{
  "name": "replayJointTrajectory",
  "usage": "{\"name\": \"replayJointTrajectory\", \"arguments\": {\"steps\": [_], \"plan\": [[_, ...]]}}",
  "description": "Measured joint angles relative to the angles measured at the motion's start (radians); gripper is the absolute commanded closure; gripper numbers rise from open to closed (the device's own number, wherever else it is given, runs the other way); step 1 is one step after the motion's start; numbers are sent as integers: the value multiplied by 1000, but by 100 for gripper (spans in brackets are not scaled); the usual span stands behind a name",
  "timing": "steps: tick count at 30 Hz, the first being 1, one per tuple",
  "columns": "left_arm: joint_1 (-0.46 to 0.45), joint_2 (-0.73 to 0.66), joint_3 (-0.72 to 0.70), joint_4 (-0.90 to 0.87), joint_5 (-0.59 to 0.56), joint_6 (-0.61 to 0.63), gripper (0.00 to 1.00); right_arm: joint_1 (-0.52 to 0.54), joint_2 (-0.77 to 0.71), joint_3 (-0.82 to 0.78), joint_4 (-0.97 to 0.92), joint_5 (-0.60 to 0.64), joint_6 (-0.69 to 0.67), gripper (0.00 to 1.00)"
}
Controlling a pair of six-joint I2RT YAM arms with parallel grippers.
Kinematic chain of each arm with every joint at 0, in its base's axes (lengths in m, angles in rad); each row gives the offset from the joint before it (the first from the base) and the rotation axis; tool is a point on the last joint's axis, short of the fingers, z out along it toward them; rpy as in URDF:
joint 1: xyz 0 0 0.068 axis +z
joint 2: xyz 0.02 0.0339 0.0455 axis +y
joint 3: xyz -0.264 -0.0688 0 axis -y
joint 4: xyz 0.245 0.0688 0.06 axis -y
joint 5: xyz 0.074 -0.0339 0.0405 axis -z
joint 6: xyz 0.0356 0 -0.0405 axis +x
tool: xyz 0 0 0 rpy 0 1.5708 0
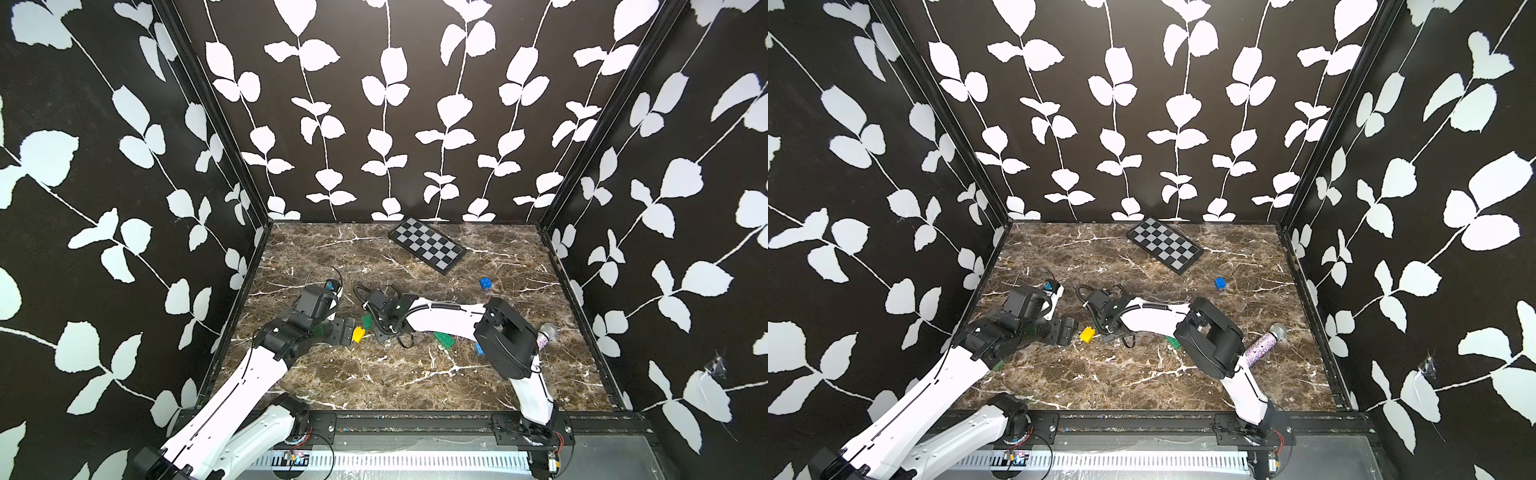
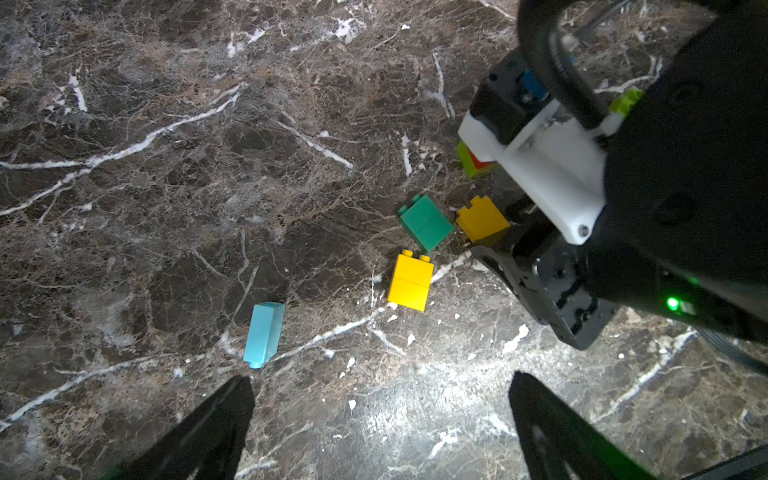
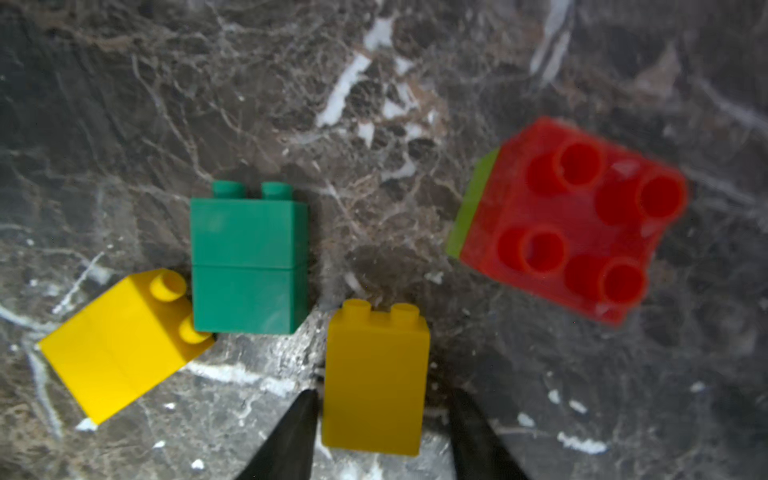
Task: Assemble the letter h with lego
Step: Adjust the lego brick at the center of the board.
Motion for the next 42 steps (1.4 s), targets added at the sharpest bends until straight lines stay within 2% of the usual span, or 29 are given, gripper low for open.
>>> {"name": "replayJointTrajectory", "arguments": {"steps": [7,12,19,22,25,27,30,33,37,42], "plan": [[0,0,0,0,-8,-1,6,14,28,37,-15,35,0,69],[0,3,0,-1,-9,-2,11,19,-1,-10,8,53,-22,99],[0,8,0,-1,18,0,15,8,-272,-283,103,-16,-187,100],[0,14,0,1,54,2,18,-15,-393,-340,177,-103,-291,100],[0,24,0,5,118,3,27,-75,-479,-428,318,-242,-373,100],[0,36,1,6,182,1,33,-134,-500,-491,402,-357,-397,100],[0,71,17,10,299,-23,33,-214,-491,-572,506,-515,-408,100],[0,105,26,62,424,-84,34,-240,-484,-637,581,-608,-420,100],[0,166,26,155,570,-174,38,-233,-484,-702,693,-679,-443,100],[0,261,26,256,696,-272,45,-215,-518,-739,730,-687,-494,100]]}}
